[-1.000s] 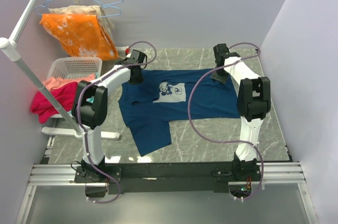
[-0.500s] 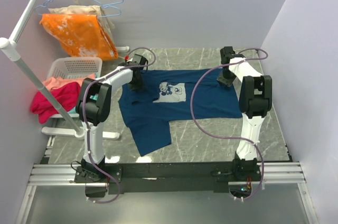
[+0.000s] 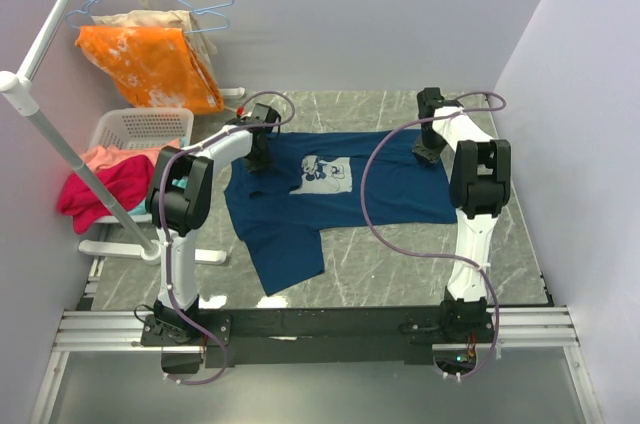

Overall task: Fold and stack the t-shirts
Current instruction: Fold the tshirt

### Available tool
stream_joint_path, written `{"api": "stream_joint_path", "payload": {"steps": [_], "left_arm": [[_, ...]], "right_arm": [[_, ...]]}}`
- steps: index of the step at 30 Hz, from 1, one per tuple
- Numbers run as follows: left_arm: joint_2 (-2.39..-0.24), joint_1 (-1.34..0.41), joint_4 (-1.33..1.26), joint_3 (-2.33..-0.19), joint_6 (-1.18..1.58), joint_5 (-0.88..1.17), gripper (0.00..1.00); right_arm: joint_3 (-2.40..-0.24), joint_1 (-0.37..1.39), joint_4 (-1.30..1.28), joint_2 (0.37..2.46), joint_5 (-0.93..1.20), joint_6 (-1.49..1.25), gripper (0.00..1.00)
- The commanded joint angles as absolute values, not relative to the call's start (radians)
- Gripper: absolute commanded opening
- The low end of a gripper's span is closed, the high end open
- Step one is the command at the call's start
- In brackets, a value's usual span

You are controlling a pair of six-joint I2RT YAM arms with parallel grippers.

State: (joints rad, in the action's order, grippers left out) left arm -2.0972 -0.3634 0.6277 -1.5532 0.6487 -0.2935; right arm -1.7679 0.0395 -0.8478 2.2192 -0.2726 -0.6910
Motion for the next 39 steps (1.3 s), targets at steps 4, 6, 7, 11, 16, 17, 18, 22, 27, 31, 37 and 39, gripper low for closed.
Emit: {"api": "stream_joint_path", "payload": {"steps": [4,6,7,11,16,17,18,22,27,31,37,39], "left_arm": [[-2.118,-0.348,0.675,-1.56,0.676,-0.285,0.23],[-2.126,-0.347,0.687,-1.563,0.689,-0.288,0.22],[-2.128,-0.347,0.693,-1.565,0.692,-0.29,0.2],[-2.143,-0.344,0.715,-1.566,0.715,-0.301,0.1],[-2.145,-0.339,0.723,-1.559,0.726,-0.307,0.01],[-2.143,-0.339,0.726,-1.557,0.727,-0.311,0.01],[-2.138,-0.339,0.729,-1.557,0.732,-0.314,0.01],[-2.111,-0.337,0.736,-1.551,0.733,-0.325,0.01],[-2.063,-0.337,0.759,-1.551,0.732,-0.334,0.01],[-2.034,-0.337,0.772,-1.555,0.727,-0.327,0.01],[-2.023,-0.337,0.792,-1.577,0.712,-0.305,0.02],[-2.022,-0.337,0.79,-1.575,0.709,-0.302,0.09]], "right_arm": [[-1.815,0.029,-0.896,2.229,-0.324,-0.704,0.05],[-1.81,0.029,-0.897,2.218,-0.339,-0.71,0.0],[-1.806,0.029,-0.9,2.206,-0.345,-0.712,0.0],[-1.781,0.029,-0.902,2.151,-0.386,-0.715,0.0],[-1.726,0.032,-0.879,2.053,-0.41,-0.709,0.0],[-1.723,0.032,-0.876,2.045,-0.413,-0.709,0.0],[-1.723,0.031,-0.879,2.037,-0.416,-0.712,0.0],[-1.72,0.031,-0.879,2.005,-0.422,-0.71,0.0],[-1.686,0.031,-0.899,2.006,-0.431,-0.716,0.0],[-1.622,0.031,-0.882,2.028,-0.414,-0.726,0.0],[-1.58,0.032,-0.876,2.063,-0.379,-0.736,0.07],[-1.562,0.031,-0.862,2.048,-0.374,-0.741,0.21]]}}
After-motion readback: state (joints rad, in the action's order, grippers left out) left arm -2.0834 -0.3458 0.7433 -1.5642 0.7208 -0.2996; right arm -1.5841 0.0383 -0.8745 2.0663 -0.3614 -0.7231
